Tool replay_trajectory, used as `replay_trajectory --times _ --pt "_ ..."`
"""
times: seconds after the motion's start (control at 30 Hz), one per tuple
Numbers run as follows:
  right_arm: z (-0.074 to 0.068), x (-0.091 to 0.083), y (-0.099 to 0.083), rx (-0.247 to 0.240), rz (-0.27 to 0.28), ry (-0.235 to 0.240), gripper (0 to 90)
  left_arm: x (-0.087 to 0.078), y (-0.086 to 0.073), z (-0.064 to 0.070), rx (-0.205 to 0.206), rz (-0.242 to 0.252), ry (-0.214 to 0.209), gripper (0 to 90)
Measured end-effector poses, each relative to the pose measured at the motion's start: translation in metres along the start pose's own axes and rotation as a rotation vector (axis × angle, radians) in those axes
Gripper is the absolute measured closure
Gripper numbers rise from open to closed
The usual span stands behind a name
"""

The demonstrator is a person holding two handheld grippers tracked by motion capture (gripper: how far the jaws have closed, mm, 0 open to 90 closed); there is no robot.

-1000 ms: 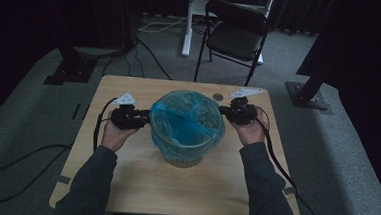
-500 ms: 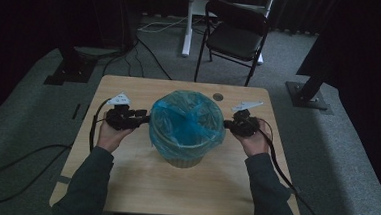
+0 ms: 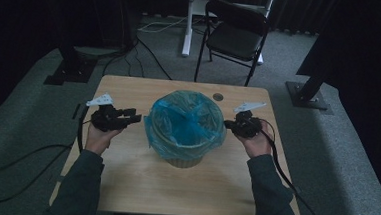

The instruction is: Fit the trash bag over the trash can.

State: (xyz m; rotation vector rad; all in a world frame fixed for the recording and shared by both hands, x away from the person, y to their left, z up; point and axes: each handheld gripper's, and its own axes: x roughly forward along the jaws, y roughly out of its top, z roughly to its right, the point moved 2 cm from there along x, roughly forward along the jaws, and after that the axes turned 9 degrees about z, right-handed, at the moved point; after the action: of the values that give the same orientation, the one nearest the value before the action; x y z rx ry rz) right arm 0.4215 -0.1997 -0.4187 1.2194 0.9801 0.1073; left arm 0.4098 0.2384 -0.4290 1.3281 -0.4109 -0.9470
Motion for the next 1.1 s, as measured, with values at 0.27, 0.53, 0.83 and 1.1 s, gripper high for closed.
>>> replay_trajectory --times 0.27,0.53,0.83,1.1 --pt "-0.003 0.000 0.000 -0.005 0.007 0.009 89.6 -0.001 0.014 0.013 0.045 0.003 -0.034 53.0" --pt "-0.010 -0.004 -0.001 -0.027 0.013 0.023 79.6 0.004 0.030 0.026 0.087 0.003 -0.061 53.2" --pt "-0.018 -0.010 -0.003 -0.059 0.028 0.025 71.6 0.011 0.051 0.040 0.127 -0.004 -0.076 54.0" --pt "-0.027 -0.006 -0.002 -0.093 0.019 0.040 69.3 0.022 0.064 0.052 0.164 -0.019 -0.101 54.6"
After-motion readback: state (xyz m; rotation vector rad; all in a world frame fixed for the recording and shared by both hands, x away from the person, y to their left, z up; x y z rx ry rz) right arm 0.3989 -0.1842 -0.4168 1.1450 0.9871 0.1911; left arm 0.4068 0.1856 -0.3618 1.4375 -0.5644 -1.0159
